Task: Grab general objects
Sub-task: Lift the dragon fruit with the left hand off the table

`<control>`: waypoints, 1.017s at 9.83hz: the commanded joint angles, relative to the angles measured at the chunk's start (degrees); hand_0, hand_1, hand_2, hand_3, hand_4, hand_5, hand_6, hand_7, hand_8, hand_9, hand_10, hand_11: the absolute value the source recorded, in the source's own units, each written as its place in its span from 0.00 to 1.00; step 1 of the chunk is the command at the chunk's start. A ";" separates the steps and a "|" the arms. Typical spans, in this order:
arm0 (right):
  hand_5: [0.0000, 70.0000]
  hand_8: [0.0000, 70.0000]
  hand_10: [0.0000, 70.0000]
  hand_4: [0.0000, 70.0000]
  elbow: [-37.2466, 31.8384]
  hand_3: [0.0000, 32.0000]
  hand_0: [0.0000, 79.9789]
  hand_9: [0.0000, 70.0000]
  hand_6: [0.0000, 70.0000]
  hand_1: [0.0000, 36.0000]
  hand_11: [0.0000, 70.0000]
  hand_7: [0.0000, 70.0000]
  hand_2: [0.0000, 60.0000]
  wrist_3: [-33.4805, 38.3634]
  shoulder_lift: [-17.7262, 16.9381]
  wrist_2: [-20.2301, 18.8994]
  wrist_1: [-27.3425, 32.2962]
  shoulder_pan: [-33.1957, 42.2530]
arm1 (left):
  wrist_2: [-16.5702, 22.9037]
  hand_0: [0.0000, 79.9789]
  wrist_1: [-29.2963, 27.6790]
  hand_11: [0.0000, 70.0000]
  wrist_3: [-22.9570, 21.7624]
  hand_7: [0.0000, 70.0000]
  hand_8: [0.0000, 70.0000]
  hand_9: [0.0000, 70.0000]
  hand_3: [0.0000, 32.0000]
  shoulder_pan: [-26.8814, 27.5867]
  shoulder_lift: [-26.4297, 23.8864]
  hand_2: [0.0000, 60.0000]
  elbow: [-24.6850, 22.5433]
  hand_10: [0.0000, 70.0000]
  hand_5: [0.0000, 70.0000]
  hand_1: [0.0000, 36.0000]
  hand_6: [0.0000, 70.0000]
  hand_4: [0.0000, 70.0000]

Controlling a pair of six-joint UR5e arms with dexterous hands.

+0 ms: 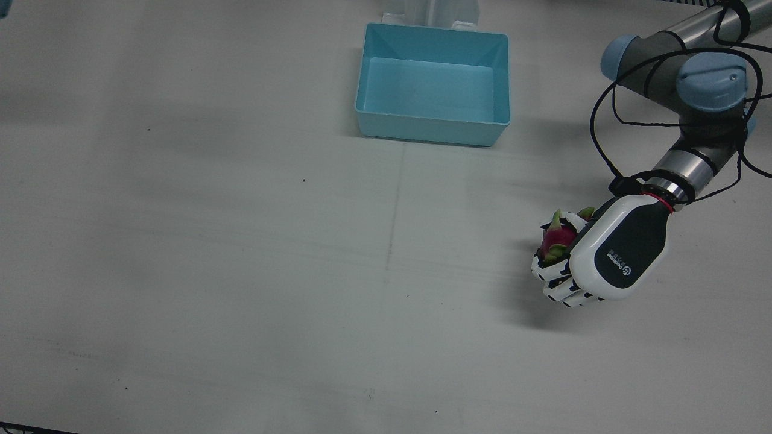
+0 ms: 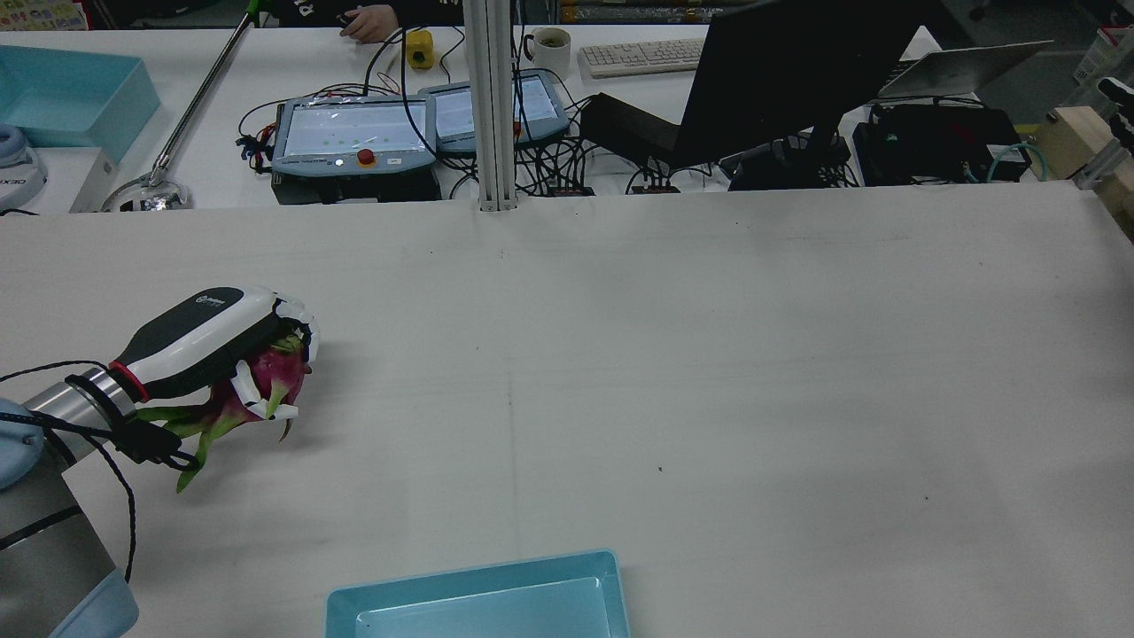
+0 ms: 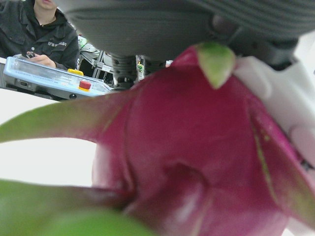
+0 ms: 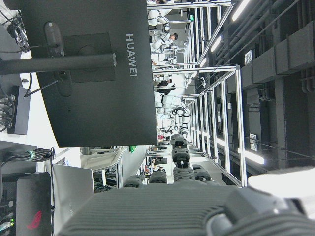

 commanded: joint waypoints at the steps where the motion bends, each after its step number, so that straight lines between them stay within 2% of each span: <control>1: 0.00 0.00 0.00 0.00 -0.05 0.00 0.00 0.00 0.00 0.00 0.00 0.00 0.00 0.00 0.00 0.00 0.00 0.00 | 9.34 0.57 -1.02 1.00 -10.53 1.00 1.00 1.00 0.00 -6.05 -0.85 0.79 0.33 1.00 1.00 0.00 1.00 1.00; 3: 0.00 0.00 0.00 0.00 -0.05 0.00 0.00 0.00 0.00 0.00 0.00 0.00 0.00 0.00 0.00 -0.09 0.00 0.00 | 17.17 0.56 -2.17 1.00 -17.46 1.00 1.00 1.00 0.00 -9.50 -4.44 0.90 0.51 1.00 1.00 0.00 1.00 1.00; 4: 0.00 0.00 0.00 0.00 -0.05 0.00 0.00 0.00 0.00 0.00 0.00 0.00 0.00 0.00 0.00 0.00 0.00 0.00 | 18.86 0.56 -4.96 1.00 -22.37 1.00 1.00 1.00 0.00 -9.51 -4.72 1.00 0.60 1.00 1.00 0.00 1.00 1.00; 5: 0.00 0.00 0.00 0.00 -0.05 0.00 0.00 0.00 0.00 0.00 0.00 0.00 0.00 0.00 0.00 0.00 0.00 0.00 | 20.09 0.56 -8.47 1.00 -27.55 1.00 1.00 1.00 0.00 -9.43 -4.81 1.00 0.60 1.00 1.00 0.00 1.00 1.00; 7: 0.00 0.00 0.00 0.00 -0.05 0.00 0.00 0.00 0.00 0.00 0.00 0.00 0.00 0.00 0.00 0.00 0.00 0.00 | 25.35 0.57 -11.48 1.00 -35.74 1.00 1.00 1.00 0.00 -9.25 -8.21 1.00 0.42 1.00 1.00 0.00 1.00 1.00; 9: 0.00 0.00 0.00 0.00 -0.05 0.00 0.00 0.00 0.00 0.00 0.00 0.00 0.00 0.00 0.00 0.00 0.00 0.00 | 27.48 0.54 -12.36 1.00 -39.72 1.00 1.00 1.00 0.00 -8.73 -10.25 1.00 0.16 1.00 1.00 0.00 1.00 1.00; 10: 0.00 0.00 0.00 0.00 -0.05 0.00 0.00 0.00 0.00 0.00 0.00 0.00 0.00 0.00 0.00 0.00 0.00 0.00 | 28.45 0.53 -12.46 1.00 -40.43 1.00 1.00 1.00 0.00 -6.72 -11.13 0.93 -0.10 1.00 1.00 0.00 1.00 1.00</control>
